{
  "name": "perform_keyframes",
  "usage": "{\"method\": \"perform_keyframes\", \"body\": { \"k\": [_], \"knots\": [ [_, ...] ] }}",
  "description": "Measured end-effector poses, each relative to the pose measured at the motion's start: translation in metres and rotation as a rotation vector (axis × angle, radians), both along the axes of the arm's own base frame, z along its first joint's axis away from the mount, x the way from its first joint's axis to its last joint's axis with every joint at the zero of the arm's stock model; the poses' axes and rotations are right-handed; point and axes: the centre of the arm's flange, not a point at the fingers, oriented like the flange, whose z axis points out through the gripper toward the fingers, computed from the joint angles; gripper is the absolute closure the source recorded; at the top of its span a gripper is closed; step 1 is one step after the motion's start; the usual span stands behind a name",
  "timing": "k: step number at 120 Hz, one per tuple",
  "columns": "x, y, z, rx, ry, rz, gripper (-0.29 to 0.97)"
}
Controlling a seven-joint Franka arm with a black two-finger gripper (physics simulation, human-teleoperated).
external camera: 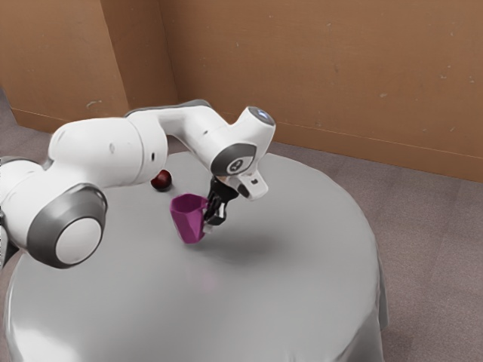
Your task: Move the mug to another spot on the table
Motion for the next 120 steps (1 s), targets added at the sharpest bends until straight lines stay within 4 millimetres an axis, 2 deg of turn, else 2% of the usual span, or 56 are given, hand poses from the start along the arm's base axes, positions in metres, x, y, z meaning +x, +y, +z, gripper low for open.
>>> {"method": "perform_keyframes", "body": {
  "k": [31, 44, 60, 72, 84, 92, 106, 120],
  "knots": [
    [0.000, -0.001, -0.010, -0.012, 0.003, -0.004, 0.58],
    [-0.002, -0.002, -0.016, -0.029, 0.006, -0.003, 0.47],
    [-0.004, -0.003, -0.021, -0.056, 0.005, 0.005, 0.26],
    [-0.002, -0.008, -0.016, -0.087, -0.011, 0.011, 0.16],
    [0.000, -0.017, -0.001, -0.135, -0.044, 0.010, 0.10],
    [0.003, -0.023, 0.022, -0.175, -0.085, 0.010, 0.07],
    [-0.003, -0.041, 0.109, -0.274, -0.197, -0.002, 0.04],
    [-0.027, -0.044, 0.187, -0.346, -0.269, 0.006, 0.02]
  ]
}}
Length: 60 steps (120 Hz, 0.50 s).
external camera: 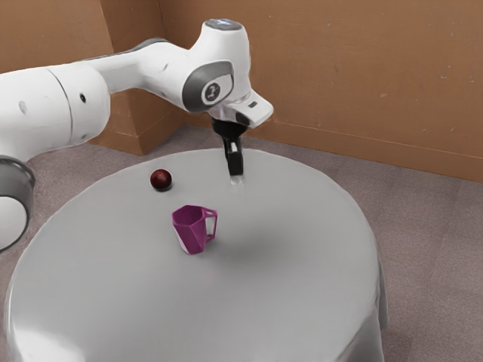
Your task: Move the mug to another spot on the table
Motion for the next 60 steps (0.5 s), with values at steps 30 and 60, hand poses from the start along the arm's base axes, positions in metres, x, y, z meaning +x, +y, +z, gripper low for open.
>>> {"method": "perform_keyframes", "body": {
  "k": [30, 60],
  "knots": [
    [-0.073, 0.065, 0.134, -0.068, -0.074, 0.237, 0.01],
    [-0.071, 0.123, 0.121, -0.068, 0.005, 0.485, 0.00]
  ]
}}
